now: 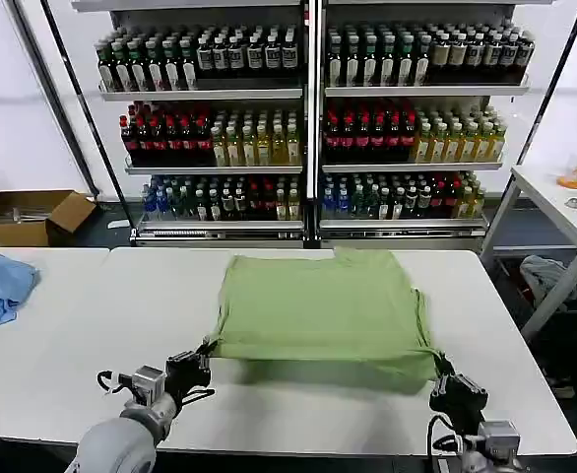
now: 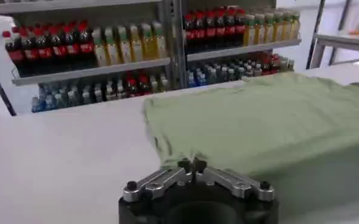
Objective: Fold and organize the clothes.
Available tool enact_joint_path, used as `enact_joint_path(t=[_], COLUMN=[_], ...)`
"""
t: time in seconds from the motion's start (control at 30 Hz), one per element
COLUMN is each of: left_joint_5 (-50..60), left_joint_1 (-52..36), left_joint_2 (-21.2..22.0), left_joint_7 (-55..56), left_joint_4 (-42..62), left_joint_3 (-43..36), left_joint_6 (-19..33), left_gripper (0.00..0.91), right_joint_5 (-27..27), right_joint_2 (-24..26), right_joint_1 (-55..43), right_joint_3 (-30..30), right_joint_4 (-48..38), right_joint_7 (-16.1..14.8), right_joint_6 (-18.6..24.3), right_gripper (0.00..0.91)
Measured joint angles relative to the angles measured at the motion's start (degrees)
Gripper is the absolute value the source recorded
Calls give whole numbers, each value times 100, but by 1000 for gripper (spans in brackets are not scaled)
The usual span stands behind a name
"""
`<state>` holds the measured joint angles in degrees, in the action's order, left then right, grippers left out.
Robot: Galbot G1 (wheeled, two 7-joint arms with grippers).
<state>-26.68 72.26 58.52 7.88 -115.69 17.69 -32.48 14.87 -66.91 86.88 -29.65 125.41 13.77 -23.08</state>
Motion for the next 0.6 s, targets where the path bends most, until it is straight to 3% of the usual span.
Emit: enact_joint_path(t=[0.27,0.3,0.33,0.37,0.4,0.43,0.47,0.5,0.6], left_joint_5=[277,314,356,388,421,450,479,506,568], left_joint_1=[-621,-682,-745,-799,-853,-894,-933,-977,-1073], left_joint_2=[176,205,237,265,297,320,345,372,441], left_joint_7=[33,39,48,58,68,77,83,90,108], left_joint_4=[706,783,867,940,1021,1088,1149,1217,1375], left_joint_3=[-371,-416,-452,-482,-507,-522,-537,-553,-595], left_joint_6=[-25,-24,-19,-12,-6,-2,3,8,11], left_gripper=[30,60,71,181,272,595,826,907,907], right_joint_5=[-275,-313,-351,-392,-422,-448,-476,-506,-572], right_joint_2=[-19,-25,-32,-37,-41,-45,-48,-50,-59], right_joint_1=[-814,-885,-952,-1024,-1082,-1134,-1176,-1223,-1293], right_joint_3=[325,365,397,433,465,496,523,548,594], right_joint_4=[-785,-870,-949,-1033,-1106,-1177,-1238,-1305,-1419], right_joint_7=[-63,-65,-68,-78,-85,-93,-101,-108,-133], right_joint_6=[52,51,48,39,28,13,-1,-8,-5], right_gripper=[0,91,292,796,907,907,907,907,907])
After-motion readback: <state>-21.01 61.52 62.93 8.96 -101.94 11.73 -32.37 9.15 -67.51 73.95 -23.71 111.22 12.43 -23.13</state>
